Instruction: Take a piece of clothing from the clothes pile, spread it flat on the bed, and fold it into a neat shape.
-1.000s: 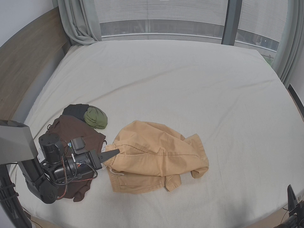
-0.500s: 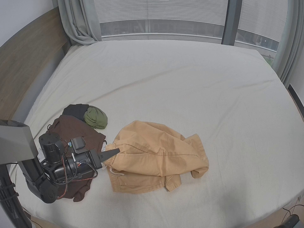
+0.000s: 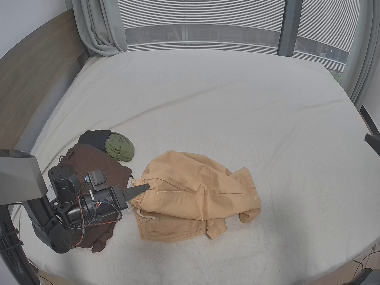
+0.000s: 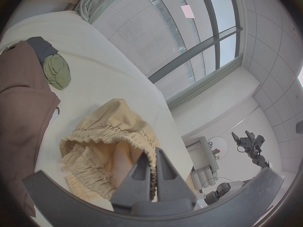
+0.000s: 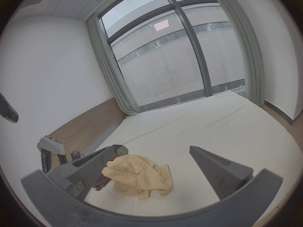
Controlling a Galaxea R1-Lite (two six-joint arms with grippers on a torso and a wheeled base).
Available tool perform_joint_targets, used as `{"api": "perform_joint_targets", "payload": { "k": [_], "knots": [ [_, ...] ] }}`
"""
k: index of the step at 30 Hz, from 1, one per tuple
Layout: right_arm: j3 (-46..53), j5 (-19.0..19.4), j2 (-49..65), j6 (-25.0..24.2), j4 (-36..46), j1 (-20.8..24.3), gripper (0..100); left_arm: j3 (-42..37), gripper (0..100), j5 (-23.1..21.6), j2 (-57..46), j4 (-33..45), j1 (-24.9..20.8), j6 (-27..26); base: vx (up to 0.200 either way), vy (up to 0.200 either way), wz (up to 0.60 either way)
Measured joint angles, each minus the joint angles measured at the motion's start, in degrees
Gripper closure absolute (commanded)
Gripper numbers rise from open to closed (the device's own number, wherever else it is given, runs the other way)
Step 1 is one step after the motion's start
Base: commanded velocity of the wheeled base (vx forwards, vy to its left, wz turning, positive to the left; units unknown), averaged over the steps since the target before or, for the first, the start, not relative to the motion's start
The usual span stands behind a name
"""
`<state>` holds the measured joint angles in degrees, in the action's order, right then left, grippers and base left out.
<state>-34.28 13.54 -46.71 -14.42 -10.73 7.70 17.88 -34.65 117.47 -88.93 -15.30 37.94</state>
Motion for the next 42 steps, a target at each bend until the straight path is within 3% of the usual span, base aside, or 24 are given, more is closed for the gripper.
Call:
{"api": "perform_joint_targets", "payload": {
  "k": [9,18,26,42],
  "knots": [
    [-1.39,4.51,-14.62,1.56,-10.73,0.63,0,0.09,100,0.00,-0.44,0.00,0.06,0.02,0.000,0.000,0.00],
    [1.21,8.35,-28.98,1.97,-26.20,-2.33,0,0.35,100,0.02,-0.66,0.02,0.12,0.00,0.000,0.000,0.00],
    [3.91,12.81,-38.86,-1.39,-29.32,-3.39,0,0.72,100,0.07,-0.66,0.02,0.32,0.00,0.000,0.000,0.00],
    [4.68,13.25,-55.41,-5.39,-42.05,-1.84,0,1.21,100,0.24,-0.60,0.00,0.32,-0.09,0.000,0.000,0.00]
  ]
}}
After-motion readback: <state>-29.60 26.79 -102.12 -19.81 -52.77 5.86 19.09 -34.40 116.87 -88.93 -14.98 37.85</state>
